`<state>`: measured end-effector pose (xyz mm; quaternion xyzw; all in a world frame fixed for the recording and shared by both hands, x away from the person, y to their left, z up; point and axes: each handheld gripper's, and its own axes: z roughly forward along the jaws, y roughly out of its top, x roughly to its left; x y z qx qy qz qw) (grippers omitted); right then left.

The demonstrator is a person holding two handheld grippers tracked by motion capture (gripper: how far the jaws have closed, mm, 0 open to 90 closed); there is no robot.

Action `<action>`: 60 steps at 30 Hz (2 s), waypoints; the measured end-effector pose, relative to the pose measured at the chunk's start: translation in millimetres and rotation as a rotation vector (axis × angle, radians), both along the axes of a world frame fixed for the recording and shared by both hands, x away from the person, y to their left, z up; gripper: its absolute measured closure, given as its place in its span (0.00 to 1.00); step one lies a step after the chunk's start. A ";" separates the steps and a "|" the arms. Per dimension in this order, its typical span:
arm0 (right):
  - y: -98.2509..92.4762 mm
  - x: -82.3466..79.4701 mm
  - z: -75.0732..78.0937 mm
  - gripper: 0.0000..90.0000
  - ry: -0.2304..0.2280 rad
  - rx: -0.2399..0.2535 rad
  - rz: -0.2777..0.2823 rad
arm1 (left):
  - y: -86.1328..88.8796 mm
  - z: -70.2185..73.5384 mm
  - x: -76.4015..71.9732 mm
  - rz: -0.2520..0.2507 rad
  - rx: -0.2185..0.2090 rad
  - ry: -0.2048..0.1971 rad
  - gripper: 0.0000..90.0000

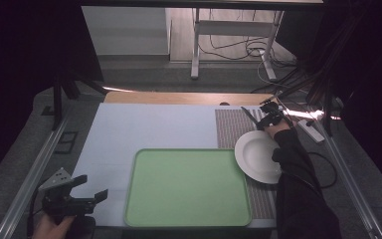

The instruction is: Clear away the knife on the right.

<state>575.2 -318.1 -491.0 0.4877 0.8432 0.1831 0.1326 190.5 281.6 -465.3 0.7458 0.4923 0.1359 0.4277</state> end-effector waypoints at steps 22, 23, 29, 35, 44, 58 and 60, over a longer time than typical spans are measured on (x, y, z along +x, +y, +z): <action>-43.0 -19.7 31.1 0.86 -0.116 0.012 -0.041 | -0.3 0.2 -0.1 0.002 0.002 0.000 0.04; -42.9 -21.3 32.4 0.86 -0.121 0.017 -0.038 | -0.3 0.2 -0.1 0.002 0.002 0.000 0.04; -38.6 -31.5 42.1 0.86 -0.133 0.046 -0.009 | -0.3 0.2 -0.2 0.002 0.002 -0.001 0.04; -27.3 -44.3 48.4 0.86 -0.134 0.070 0.034 | -0.5 0.3 -0.3 0.001 0.005 -0.001 0.04; 0.4 -67.0 49.2 0.86 -0.127 0.082 0.108 | -0.5 0.2 -0.5 0.000 0.006 -0.003 0.04; 26.1 -107.3 50.6 0.86 -0.128 0.106 0.215 | -0.4 0.2 -0.2 0.001 0.004 0.000 0.04; 29.2 -113.3 50.3 0.86 -0.126 0.112 0.228 | -0.5 0.2 -0.2 0.001 0.004 0.000 0.04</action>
